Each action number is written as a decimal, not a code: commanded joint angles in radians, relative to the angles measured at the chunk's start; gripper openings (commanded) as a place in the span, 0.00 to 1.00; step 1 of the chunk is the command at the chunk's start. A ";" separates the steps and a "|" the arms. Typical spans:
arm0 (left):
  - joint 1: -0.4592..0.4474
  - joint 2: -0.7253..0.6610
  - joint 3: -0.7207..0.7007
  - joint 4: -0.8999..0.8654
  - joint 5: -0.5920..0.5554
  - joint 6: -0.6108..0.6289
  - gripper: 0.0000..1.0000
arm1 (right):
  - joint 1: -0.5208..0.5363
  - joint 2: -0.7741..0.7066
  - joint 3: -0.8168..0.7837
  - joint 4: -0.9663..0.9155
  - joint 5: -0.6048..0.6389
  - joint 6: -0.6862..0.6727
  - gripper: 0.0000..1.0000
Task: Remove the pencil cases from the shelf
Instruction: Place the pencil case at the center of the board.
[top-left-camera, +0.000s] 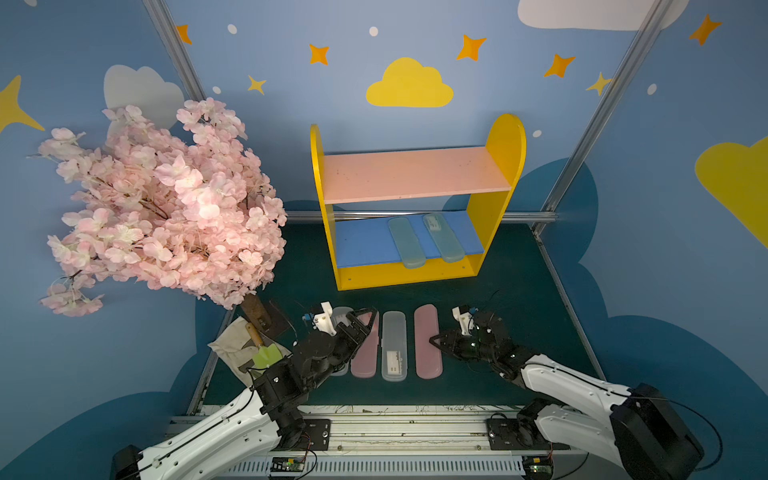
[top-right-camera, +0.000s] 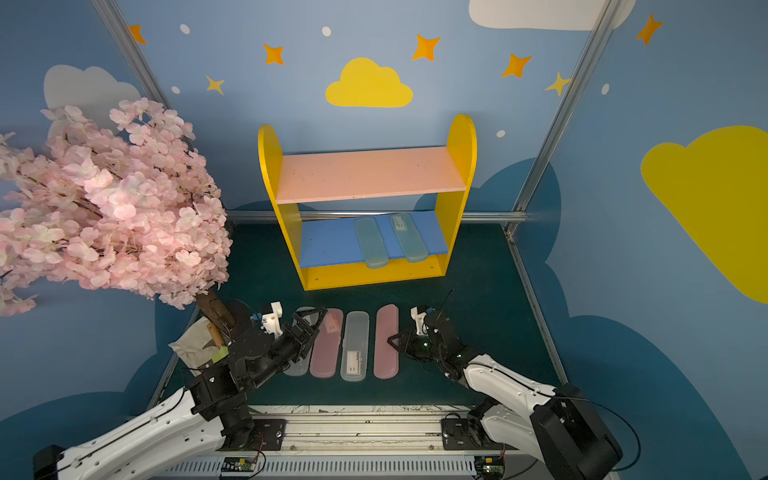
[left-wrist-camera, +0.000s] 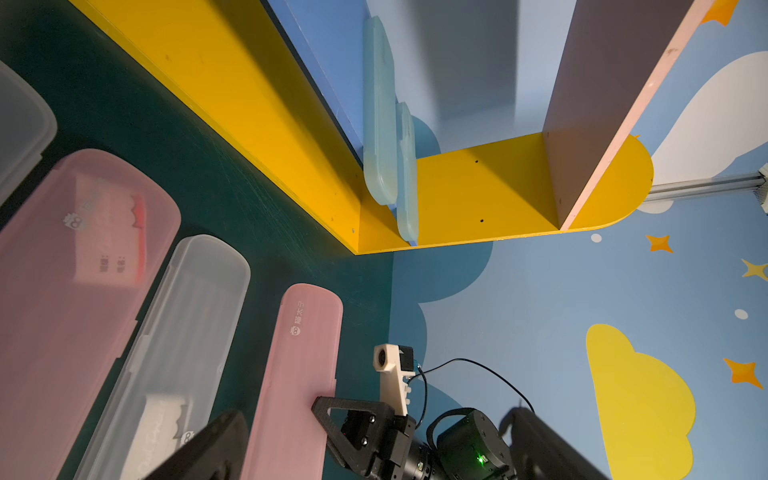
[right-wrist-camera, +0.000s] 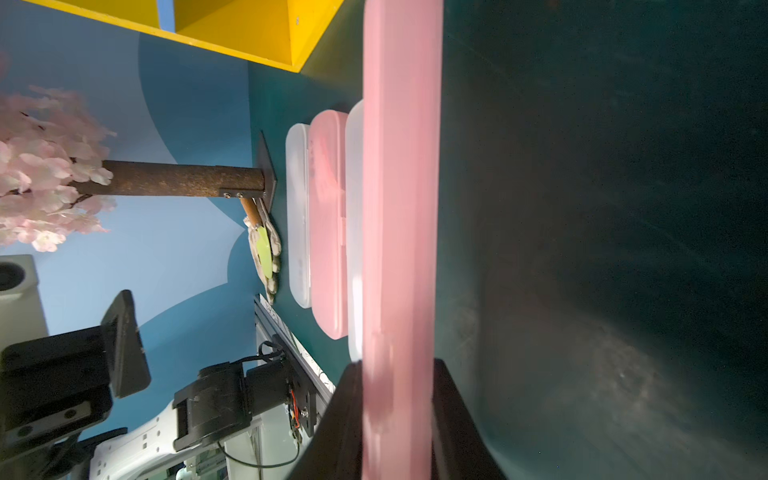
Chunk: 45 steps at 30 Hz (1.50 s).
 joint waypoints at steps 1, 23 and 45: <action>0.002 -0.007 -0.014 -0.016 -0.015 0.001 1.00 | 0.008 0.036 0.032 0.096 -0.023 -0.056 0.13; 0.002 -0.059 -0.034 -0.042 -0.034 -0.025 1.00 | 0.058 0.194 0.029 0.217 0.071 0.019 0.13; 0.002 -0.060 -0.036 -0.034 -0.032 -0.022 1.00 | 0.066 0.259 0.016 0.263 0.047 0.043 0.15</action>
